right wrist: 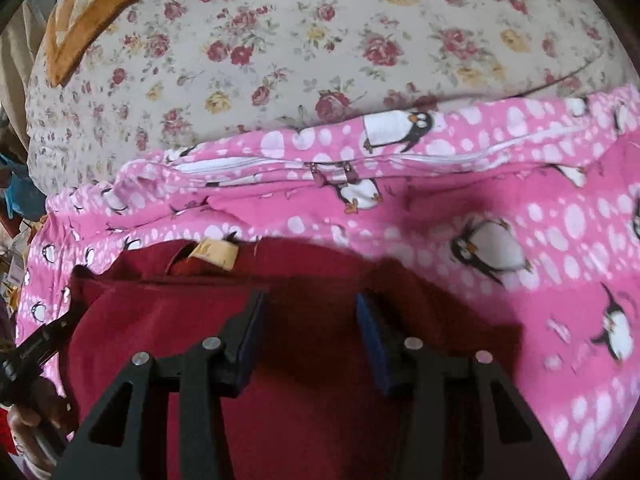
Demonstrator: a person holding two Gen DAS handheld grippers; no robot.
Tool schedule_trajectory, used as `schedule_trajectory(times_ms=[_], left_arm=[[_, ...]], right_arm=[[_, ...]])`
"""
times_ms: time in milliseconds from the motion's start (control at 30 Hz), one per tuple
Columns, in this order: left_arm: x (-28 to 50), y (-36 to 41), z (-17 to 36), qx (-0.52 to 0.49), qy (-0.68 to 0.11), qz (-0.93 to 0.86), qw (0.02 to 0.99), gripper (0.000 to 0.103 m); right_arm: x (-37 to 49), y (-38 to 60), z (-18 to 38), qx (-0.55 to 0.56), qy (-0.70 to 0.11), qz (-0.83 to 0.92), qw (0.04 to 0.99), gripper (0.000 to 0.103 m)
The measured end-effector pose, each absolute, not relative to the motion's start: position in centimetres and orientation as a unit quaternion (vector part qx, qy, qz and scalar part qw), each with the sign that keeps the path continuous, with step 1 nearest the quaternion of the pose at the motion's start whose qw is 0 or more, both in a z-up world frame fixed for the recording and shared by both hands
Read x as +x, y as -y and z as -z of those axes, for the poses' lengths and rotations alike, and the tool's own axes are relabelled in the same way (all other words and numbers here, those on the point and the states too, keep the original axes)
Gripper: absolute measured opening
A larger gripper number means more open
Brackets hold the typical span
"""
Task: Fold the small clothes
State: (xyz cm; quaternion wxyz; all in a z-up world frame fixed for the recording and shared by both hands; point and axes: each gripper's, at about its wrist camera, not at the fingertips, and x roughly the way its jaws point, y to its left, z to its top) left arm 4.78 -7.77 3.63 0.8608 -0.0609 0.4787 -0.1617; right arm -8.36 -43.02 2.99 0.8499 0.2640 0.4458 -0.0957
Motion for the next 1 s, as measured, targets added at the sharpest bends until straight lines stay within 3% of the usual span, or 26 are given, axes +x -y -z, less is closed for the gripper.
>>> schedule_trajectory(times_ms=[133,300,600,767,1000], left_arm=[[4.4,7.6,-4.4,-0.067,-0.472,0.16,0.864,0.04],[4.3,7.6,-5.0,-0.07,-0.464,0.158,0.869,0.04],[5.8,8.1,-3.1,-0.056,-0.49,0.133,0.859,0.04],[6.7,7.8,-1.8,-0.067,-0.512,0.125,0.847,0.042],[5.6,8.0,-2.7,-0.05,-0.505,0.125,0.852,0.042]], right_arm=[[-11.8,41.8,-6.0,0.26,-0.426,0.085,0.862,0.064],[-14.9,39.8,-6.9,0.26,-0.435,0.073,0.859,0.065],[-16.6,38.0,-3.5,0.265,-0.468,0.078,0.84,0.065],[-16.4,37.7,-3.3,0.254,-0.466,0.064,0.845,0.075],[-17.0,37.5,-4.1,0.259,-0.464,0.061,0.845,0.077]])
